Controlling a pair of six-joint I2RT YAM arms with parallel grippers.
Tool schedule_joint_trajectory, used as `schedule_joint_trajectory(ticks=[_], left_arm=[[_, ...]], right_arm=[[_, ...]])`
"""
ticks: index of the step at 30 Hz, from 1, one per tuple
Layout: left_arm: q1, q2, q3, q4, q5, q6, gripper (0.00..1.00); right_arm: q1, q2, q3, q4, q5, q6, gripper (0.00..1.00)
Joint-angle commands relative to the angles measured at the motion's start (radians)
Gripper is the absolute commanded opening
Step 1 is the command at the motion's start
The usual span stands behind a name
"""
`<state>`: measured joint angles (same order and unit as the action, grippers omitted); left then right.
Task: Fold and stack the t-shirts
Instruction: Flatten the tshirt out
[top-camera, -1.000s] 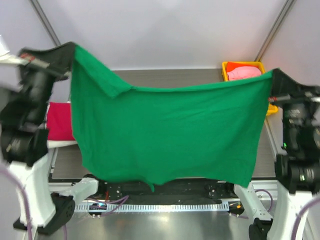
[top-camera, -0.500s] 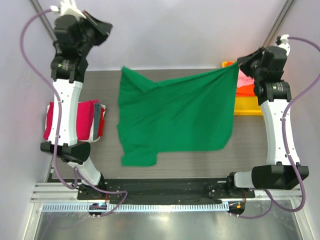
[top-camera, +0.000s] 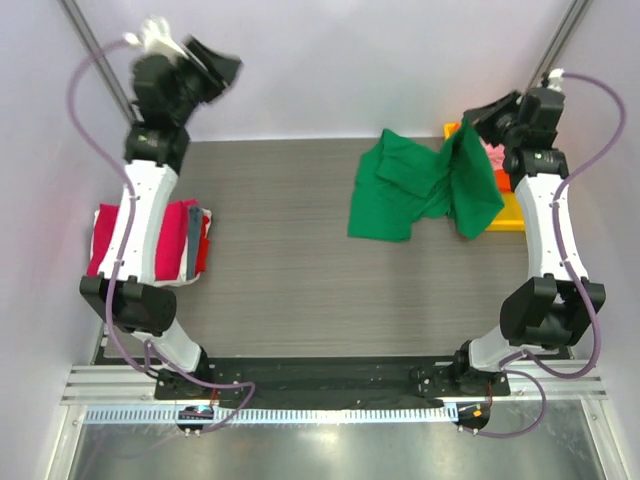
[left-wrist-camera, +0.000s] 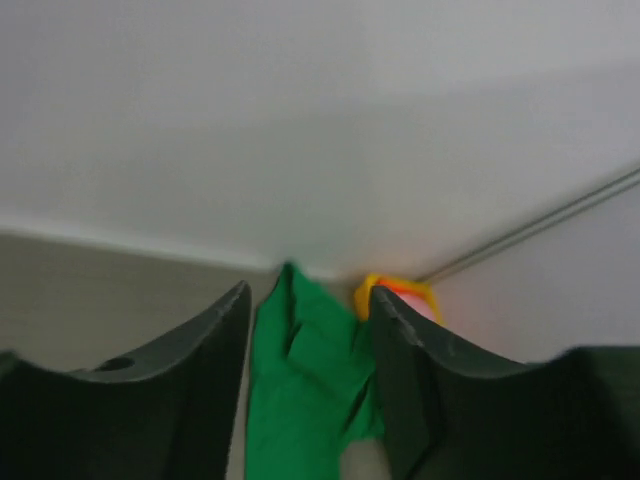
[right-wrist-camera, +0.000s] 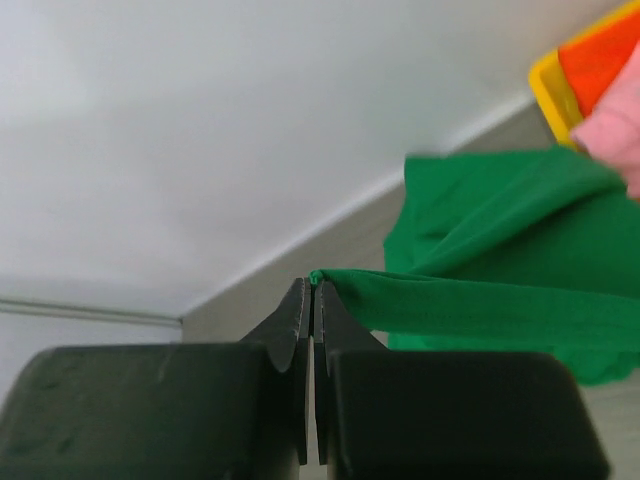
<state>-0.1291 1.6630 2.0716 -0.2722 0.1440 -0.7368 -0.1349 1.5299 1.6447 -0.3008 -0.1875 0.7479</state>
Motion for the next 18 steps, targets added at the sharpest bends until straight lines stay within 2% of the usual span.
schedule_joint_trajectory(ticks=[1,3,4,5,6,8,11,18], left_arm=[[-0.084,-0.032,-0.303,-0.009,0.085,0.011,0.54],[-0.121,-0.086,-0.427,0.06,0.074,0.016,0.68],[-0.151,-0.101,-0.541,0.092,0.071,0.002,0.74],[-0.165,-0.115,-0.589,0.125,0.074,-0.003,0.94],[-0.193,-0.12,-0.626,0.172,0.075,-0.004,1.0],[-0.217,-0.092,-0.666,0.186,0.072,0.013,1.0],[-0.248,0.026,-0.611,0.186,0.117,0.01,0.98],[-0.306,0.36,-0.349,0.227,0.187,-0.039,0.79]], right_arm=[[-0.002,-0.042,-0.072,0.06,-0.118,-0.021,0.01],[0.0,-0.063,-0.109,0.065,-0.16,-0.031,0.01],[0.0,-0.068,-0.117,0.065,-0.176,-0.035,0.01],[0.0,-0.074,-0.129,0.065,-0.187,-0.039,0.01],[0.0,-0.082,-0.132,0.06,-0.204,-0.044,0.01],[0.0,-0.108,-0.149,0.045,-0.207,-0.05,0.01],[0.0,-0.163,-0.189,0.02,-0.196,-0.065,0.01],[-0.002,-0.336,-0.387,0.012,-0.106,-0.071,0.01]])
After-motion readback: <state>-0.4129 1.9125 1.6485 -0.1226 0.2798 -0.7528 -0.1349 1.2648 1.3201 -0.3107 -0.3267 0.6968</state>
